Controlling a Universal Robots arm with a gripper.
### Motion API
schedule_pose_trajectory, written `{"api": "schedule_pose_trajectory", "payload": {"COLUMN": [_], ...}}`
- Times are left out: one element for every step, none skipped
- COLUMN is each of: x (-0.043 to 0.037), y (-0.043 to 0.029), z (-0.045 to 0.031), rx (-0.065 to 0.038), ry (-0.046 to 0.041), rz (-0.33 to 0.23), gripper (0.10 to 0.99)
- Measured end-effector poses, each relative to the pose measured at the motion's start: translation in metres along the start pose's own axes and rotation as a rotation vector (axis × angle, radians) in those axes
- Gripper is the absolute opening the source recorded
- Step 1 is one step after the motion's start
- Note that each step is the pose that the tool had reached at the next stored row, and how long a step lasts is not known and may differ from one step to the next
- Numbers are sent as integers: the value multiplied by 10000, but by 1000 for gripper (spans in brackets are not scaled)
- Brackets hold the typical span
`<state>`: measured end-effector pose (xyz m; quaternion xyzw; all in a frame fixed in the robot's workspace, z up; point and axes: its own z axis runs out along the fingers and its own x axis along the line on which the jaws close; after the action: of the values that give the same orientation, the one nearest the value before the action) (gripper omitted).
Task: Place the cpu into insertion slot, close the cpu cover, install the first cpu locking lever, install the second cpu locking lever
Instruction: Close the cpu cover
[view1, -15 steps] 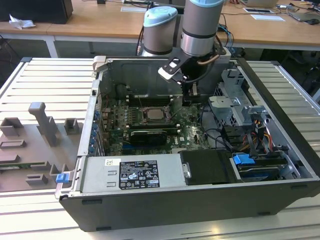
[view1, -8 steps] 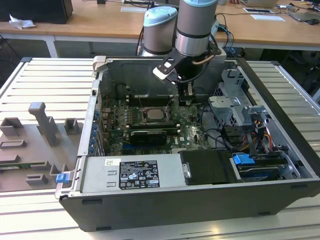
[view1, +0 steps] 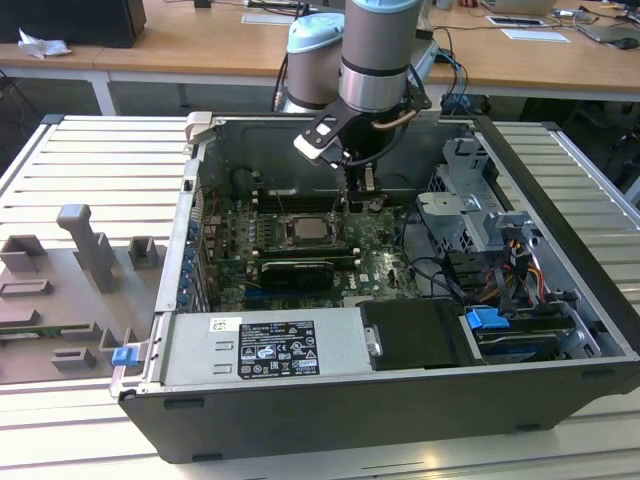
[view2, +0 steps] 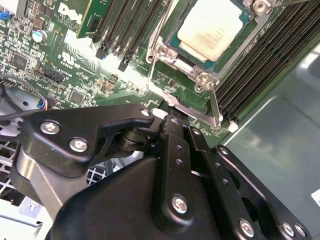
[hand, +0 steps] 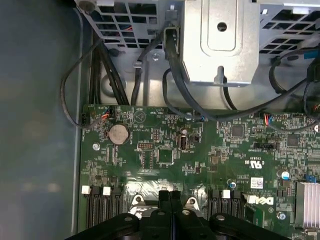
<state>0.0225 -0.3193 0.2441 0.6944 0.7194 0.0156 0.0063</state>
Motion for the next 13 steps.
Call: {"api": "schedule_pose_trajectory", "payload": {"x": [0, 0, 1, 1, 1, 1, 1, 1, 1, 1, 1, 2, 2], "y": [-9, -15, -20, -25, -29, -32, -34, -36, -39, -43, -44, -47, -49], "z": [0, -1, -1, -1, -1, -1, -1, -1, -1, -1, -1, -1, -1], "rx": [0, 0, 0, 0, -1, 0, 0, 0, 0, 0, 0, 0, 0], "ry": [0, -1, 0, 0, 0, -1, 0, -1, 0, -1, 0, -1, 0], "rz": [0, 0, 0, 1, 0, 1, 0, 1, 0, 0, -1, 0, 0], "gripper": [106, 106, 106, 106, 106, 106, 106, 106, 106, 106, 106, 106, 106]}}
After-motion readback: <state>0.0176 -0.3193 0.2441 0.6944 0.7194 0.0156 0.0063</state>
